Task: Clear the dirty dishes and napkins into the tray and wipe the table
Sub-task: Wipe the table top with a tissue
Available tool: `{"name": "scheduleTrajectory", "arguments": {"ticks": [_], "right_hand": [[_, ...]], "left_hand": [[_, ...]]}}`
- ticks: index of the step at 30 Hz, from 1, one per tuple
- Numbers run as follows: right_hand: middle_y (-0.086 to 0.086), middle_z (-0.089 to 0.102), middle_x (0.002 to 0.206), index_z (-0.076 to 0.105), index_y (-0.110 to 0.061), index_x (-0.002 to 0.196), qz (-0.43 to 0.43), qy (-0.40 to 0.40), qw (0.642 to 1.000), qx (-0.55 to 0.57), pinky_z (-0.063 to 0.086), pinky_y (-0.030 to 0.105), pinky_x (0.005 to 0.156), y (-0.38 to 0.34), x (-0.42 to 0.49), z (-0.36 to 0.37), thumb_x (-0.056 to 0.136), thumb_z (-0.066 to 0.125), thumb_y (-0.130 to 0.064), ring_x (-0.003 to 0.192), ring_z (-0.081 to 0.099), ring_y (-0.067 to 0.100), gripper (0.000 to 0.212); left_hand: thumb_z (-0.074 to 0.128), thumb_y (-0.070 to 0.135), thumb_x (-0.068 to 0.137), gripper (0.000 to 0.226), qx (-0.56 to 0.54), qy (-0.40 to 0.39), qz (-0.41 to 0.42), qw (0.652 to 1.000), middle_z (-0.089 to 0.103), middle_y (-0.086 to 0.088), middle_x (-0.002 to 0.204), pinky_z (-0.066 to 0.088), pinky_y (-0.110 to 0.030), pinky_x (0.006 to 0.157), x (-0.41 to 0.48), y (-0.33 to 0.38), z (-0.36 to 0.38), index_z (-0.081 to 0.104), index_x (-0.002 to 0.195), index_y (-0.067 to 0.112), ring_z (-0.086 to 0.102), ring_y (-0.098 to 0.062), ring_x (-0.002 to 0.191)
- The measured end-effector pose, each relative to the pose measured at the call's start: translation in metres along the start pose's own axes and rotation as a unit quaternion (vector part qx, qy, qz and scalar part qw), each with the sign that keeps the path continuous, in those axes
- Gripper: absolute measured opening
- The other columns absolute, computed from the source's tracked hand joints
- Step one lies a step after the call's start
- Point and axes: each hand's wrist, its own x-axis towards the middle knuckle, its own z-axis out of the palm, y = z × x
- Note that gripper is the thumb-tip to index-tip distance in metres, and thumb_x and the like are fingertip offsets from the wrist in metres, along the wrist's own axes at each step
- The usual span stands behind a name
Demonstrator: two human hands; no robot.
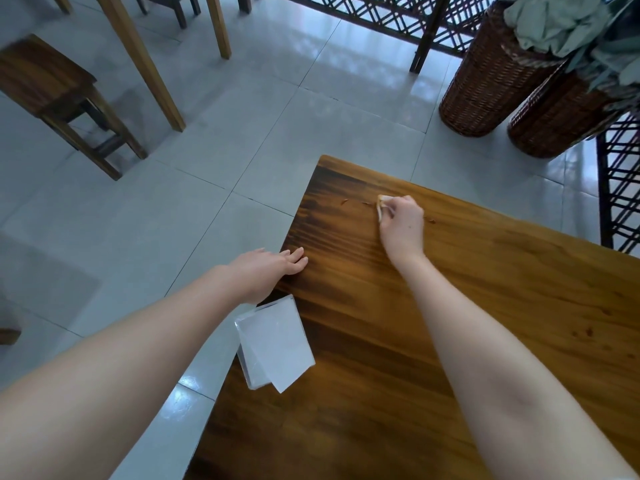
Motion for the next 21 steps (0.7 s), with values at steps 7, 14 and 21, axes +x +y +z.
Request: {"name": "scheduleTrajectory", "arguments": {"ticks": [7, 14, 21], "right_hand": [[0.009, 0.059, 0.087, 0.07, 0.0, 0.089, -0.037, -0.044, 0.998, 0.013, 0.052, 0.028, 0.073, -0.047, -0.003, 0.026, 0.095, 0.053, -0.007, 0.08, 0.057, 0.02, 0.019], [0.01, 0.061, 0.091, 0.071, -0.004, 0.103, -0.148, -0.095, 0.984, 0.003, 0.052, 0.029, 0.078, -0.061, -0.016, 0.03, 0.094, 0.053, -0.003, 0.085, 0.056, 0.02, 0.02], [0.004, 0.057, 0.089, 0.071, -0.001, 0.102, 0.061, 0.013, 0.998, 0.02, 0.046, 0.021, 0.074, -0.007, 0.005, 0.002, 0.093, 0.055, -0.005, 0.086, 0.059, 0.022, 0.018]], "left_hand": [[0.036, -0.022, 0.084, 0.094, -0.008, 0.009, -0.002, 1.0, -0.006, 0.009, 0.161, 0.032, -0.03, 0.108, 0.001, 0.002, 0.002, 0.001, 0.154, 0.03, 0.024, -0.021, 0.145], [0.04, -0.019, 0.088, 0.091, -0.009, 0.009, -0.013, 1.0, -0.007, 0.008, 0.161, 0.023, -0.036, 0.116, 0.0, 0.006, 0.004, 0.0, 0.154, 0.028, 0.012, -0.017, 0.148], [0.038, -0.019, 0.088, 0.087, -0.013, 0.017, -0.007, 1.0, -0.005, 0.005, 0.162, 0.022, -0.035, 0.115, -0.002, 0.009, 0.001, 0.002, 0.154, 0.024, 0.011, -0.018, 0.148]]}}
